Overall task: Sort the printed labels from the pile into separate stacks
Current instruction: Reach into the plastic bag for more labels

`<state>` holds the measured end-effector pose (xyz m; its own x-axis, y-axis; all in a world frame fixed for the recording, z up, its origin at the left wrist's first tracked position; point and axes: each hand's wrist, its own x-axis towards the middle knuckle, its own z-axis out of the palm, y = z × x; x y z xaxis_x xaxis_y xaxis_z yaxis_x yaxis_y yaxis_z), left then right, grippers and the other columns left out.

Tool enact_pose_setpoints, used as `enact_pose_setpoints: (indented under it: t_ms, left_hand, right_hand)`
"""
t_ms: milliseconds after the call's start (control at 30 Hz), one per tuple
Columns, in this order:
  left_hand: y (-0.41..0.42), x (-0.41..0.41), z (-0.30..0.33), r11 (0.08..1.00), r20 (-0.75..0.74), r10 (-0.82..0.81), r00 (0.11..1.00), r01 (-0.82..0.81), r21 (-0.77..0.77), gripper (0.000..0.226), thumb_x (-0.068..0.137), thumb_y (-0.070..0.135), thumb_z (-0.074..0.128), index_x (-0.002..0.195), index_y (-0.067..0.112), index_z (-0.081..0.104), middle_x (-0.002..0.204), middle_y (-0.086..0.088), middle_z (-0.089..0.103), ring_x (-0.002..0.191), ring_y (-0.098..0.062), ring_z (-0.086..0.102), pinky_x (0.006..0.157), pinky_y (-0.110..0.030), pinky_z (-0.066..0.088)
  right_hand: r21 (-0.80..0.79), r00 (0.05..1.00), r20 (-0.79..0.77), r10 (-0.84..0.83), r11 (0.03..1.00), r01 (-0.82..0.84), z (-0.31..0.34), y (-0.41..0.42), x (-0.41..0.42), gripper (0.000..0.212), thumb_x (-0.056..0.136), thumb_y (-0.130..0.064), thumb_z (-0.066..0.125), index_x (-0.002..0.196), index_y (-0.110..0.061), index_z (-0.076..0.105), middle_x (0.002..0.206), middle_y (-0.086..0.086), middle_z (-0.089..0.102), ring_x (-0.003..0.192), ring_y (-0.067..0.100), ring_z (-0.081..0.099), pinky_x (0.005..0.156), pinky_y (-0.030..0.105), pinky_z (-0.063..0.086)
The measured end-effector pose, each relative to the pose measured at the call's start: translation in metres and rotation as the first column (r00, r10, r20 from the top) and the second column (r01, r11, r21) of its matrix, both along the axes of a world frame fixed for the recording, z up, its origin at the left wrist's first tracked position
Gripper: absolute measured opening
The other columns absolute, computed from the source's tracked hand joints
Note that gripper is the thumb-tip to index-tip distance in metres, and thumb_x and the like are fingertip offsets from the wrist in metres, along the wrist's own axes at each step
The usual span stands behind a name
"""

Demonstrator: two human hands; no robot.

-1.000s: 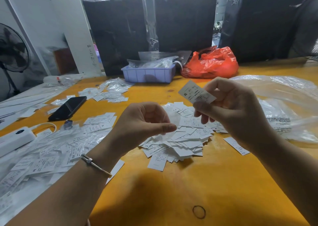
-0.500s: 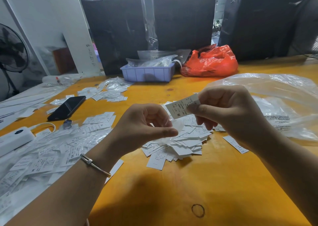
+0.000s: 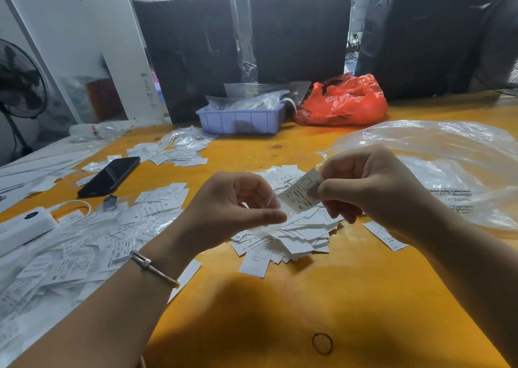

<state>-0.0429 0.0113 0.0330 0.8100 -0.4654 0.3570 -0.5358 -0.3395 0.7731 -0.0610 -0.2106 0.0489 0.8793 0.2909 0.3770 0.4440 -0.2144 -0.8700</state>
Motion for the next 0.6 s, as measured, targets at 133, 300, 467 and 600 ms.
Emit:
enact_pose_setpoints:
  t_ms: [133, 300, 467, 600]
  left_hand:
    - [-0.0005, 0.0005, -0.0014, 0.999, -0.017, -0.018, 1.000, 0.019, 0.037, 0.023, 0.066, 0.032, 0.080, 0.077, 0.013, 0.072, 0.081, -0.005, 0.073, 0.075, -0.026, 0.068, 0.063, -0.023, 0.057]
    - [-0.0024, 0.0026, -0.0050, 0.993, -0.051, -0.009, 0.999, 0.015, 0.118, 0.025, 0.066, 0.034, 0.079, 0.078, 0.012, 0.074, 0.083, 0.003, 0.074, 0.077, -0.019, 0.069, 0.064, -0.019, 0.056]
    - [-0.0028, 0.0012, -0.0026, 0.998, -0.043, -0.009, 0.999, 0.012, 0.063, 0.023, 0.066, 0.029, 0.078, 0.079, 0.011, 0.075, 0.079, -0.005, 0.074, 0.073, -0.023, 0.069, 0.065, -0.022, 0.057]
    - [-0.0028, -0.0004, -0.0004, 1.000, -0.030, 0.000, 1.000, 0.000, 0.009, 0.025, 0.066, 0.027, 0.079, 0.079, 0.006, 0.074, 0.078, -0.009, 0.073, 0.074, -0.029, 0.068, 0.071, -0.039, 0.057]
  right_hand:
    - [-0.071, 0.999, -0.035, -0.004, 0.997, 0.002, -0.0006, 0.0014, 0.0010, 0.013, 0.074, 0.002, 0.066, 0.062, 0.001, 0.068, 0.050, 0.015, 0.060, 0.040, 0.017, 0.045, 0.038, 0.019, 0.033]
    - [-0.016, 0.997, -0.071, 0.027, 0.999, -0.028, -0.0005, 0.0016, 0.0017, 0.018, 0.076, -0.002, 0.068, 0.060, -0.007, 0.069, 0.053, 0.017, 0.060, 0.042, 0.019, 0.044, 0.038, 0.023, 0.031]
    - [0.207, 1.000, 0.021, 0.001, 0.978, -0.005, 0.0013, -0.0009, 0.0035, 0.016, 0.081, 0.006, 0.061, 0.067, 0.000, 0.065, 0.053, 0.015, 0.059, 0.042, 0.021, 0.045, 0.040, 0.026, 0.030]
    - [0.136, 0.993, 0.112, 0.032, 0.990, -0.047, -0.0004, 0.0037, -0.0009, 0.009, 0.083, 0.008, 0.063, 0.073, 0.008, 0.063, 0.053, 0.014, 0.061, 0.040, 0.019, 0.048, 0.039, 0.024, 0.034]
